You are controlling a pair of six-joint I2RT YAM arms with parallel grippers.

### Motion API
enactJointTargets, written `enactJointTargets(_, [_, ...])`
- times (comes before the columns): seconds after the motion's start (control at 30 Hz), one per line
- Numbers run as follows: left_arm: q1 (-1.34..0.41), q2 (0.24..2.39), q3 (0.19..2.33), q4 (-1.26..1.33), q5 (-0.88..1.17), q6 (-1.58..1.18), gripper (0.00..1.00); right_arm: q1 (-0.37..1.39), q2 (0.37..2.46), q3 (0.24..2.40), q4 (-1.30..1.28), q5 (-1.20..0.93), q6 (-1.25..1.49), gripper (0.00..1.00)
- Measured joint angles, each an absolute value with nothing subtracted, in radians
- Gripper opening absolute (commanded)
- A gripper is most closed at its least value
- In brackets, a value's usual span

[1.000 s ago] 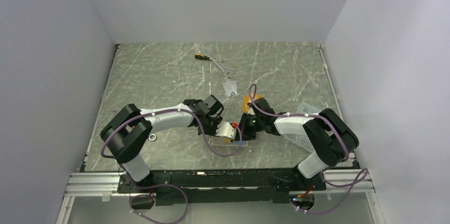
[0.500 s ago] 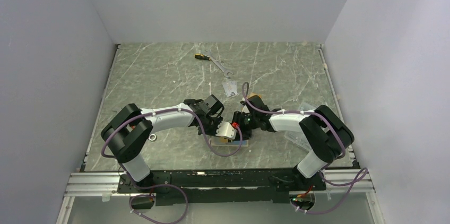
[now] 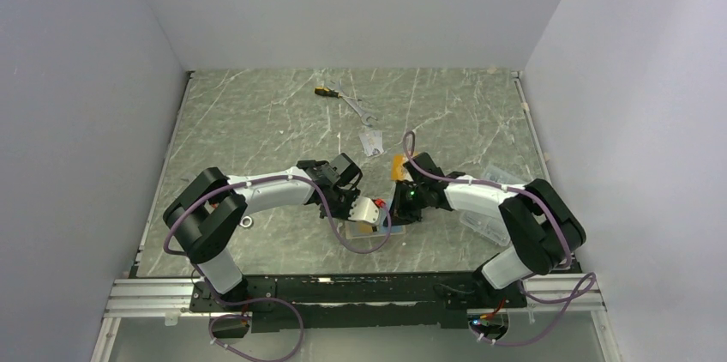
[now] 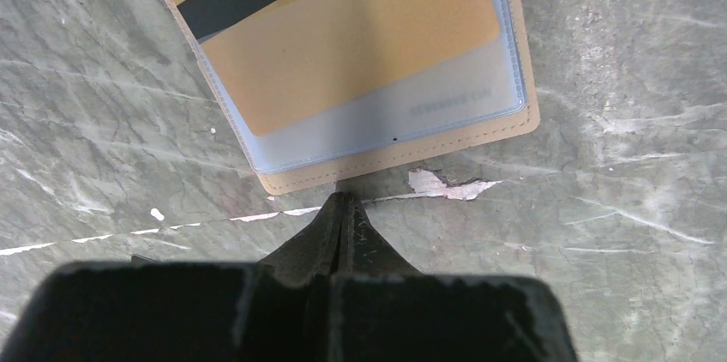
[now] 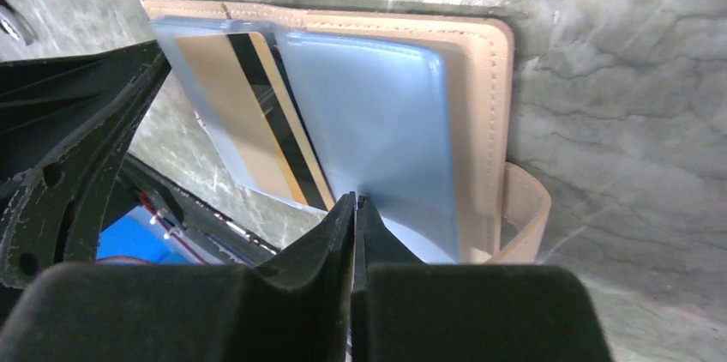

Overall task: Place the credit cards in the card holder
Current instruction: Insert the credit card into the card holder.

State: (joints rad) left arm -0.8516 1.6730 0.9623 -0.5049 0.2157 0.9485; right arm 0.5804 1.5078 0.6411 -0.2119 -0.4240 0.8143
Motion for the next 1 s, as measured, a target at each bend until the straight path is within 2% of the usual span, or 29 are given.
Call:
enactJointTargets(0.33, [-0.852, 1.673, 0.962, -0.505, 0.216, 0.948, 0.0, 0.606, 1.542, 0.691, -0.213, -0.351, 0.824, 0.0])
enactJointTargets(1.0, [-0.852, 1.673, 0.964, -0.506, 0.218, 0.948, 0.0, 0.723, 1.656, 0.813, -0.229, -0.352, 0.827, 0.0])
